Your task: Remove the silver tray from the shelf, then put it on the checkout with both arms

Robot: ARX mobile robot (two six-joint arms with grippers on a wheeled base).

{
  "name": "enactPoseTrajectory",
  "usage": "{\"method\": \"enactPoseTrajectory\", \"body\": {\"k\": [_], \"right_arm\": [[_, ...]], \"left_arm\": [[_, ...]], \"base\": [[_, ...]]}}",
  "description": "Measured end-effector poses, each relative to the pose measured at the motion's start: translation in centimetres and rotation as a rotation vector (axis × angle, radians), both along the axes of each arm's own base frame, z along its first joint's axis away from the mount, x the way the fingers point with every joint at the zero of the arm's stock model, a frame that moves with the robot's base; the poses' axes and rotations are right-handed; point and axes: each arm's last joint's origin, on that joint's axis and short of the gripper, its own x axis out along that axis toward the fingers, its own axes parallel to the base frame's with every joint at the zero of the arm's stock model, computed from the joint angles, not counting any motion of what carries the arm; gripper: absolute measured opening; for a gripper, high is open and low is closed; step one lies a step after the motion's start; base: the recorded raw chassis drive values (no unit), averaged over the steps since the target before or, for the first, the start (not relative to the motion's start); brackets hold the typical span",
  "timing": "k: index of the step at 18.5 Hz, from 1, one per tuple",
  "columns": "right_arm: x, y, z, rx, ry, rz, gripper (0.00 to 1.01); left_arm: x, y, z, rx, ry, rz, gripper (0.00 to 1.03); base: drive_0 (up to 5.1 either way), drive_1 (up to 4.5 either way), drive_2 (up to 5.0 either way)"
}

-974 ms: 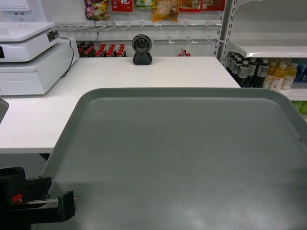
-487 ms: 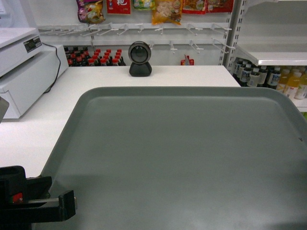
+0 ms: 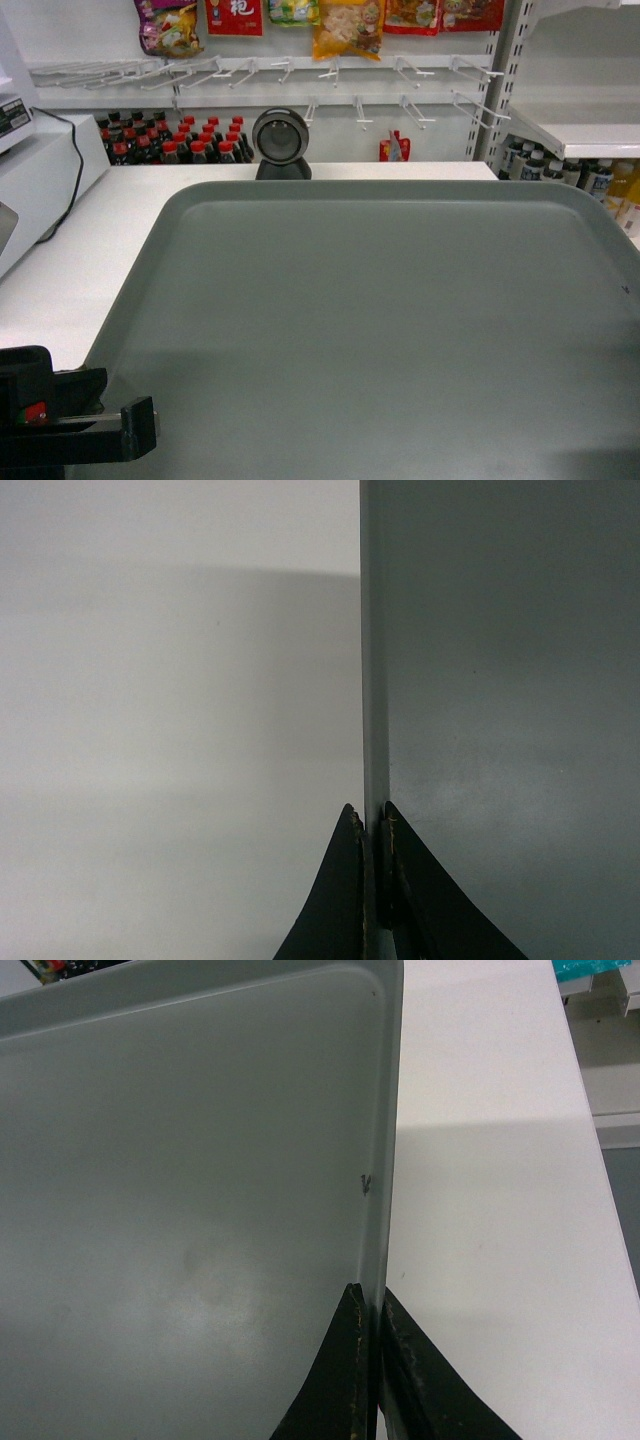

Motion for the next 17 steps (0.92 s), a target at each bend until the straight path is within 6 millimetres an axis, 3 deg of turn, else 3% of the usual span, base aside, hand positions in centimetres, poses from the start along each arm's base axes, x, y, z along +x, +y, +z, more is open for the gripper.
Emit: {"method": "enactPoseTrajectory", "body": {"k": [5,10,11,12,17], "right_arm": [[0.0,0.0,0.0,0.0,-0.002,0.0,0.03],[0.0,0.0,0.0,-0.001,0.009,0.014,0.03],[2.3,1.5,0.4,-0.019,0.102,0.108,0.03],[8.7,4.6,-0.1,-0.054,0.034,0.105,0.03],[10.8,5.4,-2.6,-0.069,0.108,0.084,0.03]], "left_arm": [[0.0,0.0,0.0,-0.001,-0.001,0.0,0.02],[0.0,-0.1,0.0,0.037,0.034,0.011,0.02],[3.2,-0.5,0.0,0.215,0.132,0.055,0.03],[10.5,0.9,-0.5,0.262,0.104,0.08,0.03],[12.6,0.7,-2.7,0.321,0.133,0.054,0.03]], "base": [[0.0,4.29,-4.3],[0.0,0.0,0.0],[0.0,0.0,0.0],[0.0,0.0,0.0],[0.0,0.0,0.0]]}}
